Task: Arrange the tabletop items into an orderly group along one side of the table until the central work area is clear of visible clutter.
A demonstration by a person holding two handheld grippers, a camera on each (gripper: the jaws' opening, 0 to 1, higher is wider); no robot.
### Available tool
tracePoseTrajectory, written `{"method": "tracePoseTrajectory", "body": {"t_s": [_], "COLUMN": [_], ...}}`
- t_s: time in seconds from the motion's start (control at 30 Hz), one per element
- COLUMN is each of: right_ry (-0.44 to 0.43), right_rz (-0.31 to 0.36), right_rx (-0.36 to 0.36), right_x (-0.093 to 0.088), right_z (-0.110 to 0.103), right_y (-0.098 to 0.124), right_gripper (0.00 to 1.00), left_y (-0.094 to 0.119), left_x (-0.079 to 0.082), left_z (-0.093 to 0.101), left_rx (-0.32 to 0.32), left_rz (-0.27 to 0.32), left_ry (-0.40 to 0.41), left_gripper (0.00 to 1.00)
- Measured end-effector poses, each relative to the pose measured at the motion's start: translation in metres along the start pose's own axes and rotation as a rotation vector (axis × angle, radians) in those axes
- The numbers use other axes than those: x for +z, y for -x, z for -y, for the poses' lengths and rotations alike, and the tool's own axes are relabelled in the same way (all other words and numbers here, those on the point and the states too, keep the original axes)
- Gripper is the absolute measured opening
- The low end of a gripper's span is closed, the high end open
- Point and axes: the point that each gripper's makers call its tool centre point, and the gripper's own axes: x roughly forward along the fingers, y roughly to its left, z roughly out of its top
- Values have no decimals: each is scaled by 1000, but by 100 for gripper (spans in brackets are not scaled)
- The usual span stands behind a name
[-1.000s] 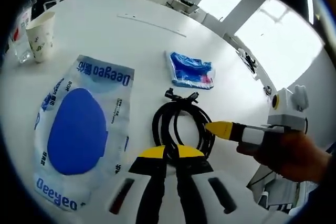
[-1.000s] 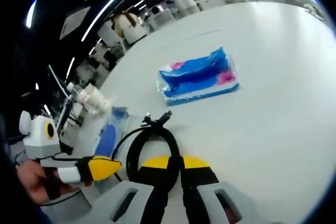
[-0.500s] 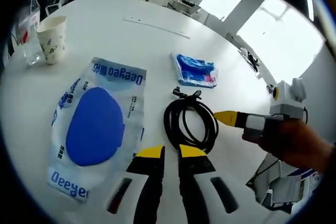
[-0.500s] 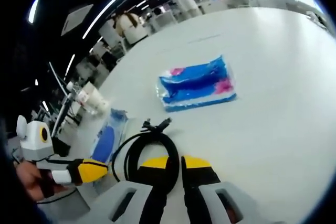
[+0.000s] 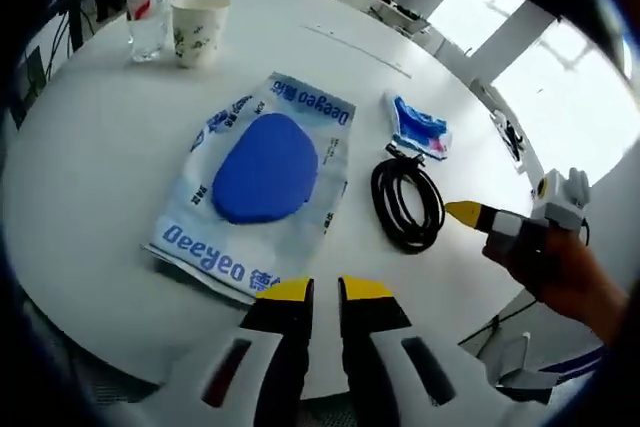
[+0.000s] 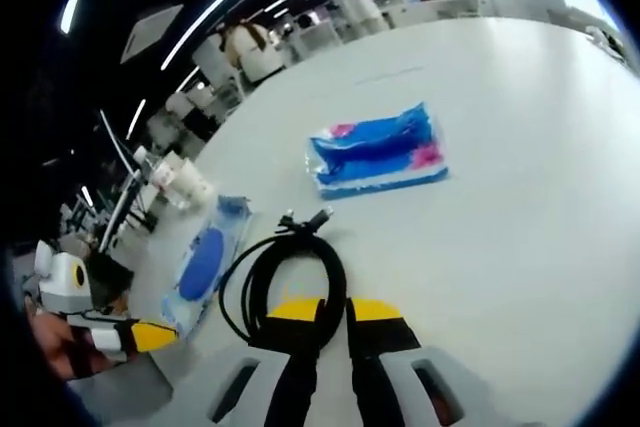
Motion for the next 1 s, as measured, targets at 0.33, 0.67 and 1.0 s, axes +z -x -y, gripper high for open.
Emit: {"method": "tracePoseTrajectory", "body": {"t_s": [0.33, 0.67, 1.0], "right_ry": [13, -5, -38], "right_rz": [9, 34, 45], "right_rx": [9, 4, -25], "right_x": [-4, -7, -18], "right_z": [-8, -12, -12], "right_y": [4, 14, 28], "right_gripper": [9, 9, 9], "left_y": [15, 11, 3], "left_x": [-11, -11, -13], "left_z": [-13, -24, -27], "left_rx": [-3, 6, -6], "left_rz": [5, 13, 14], "left_ry": [110, 166, 155], "left_gripper": [9, 11, 10]}}
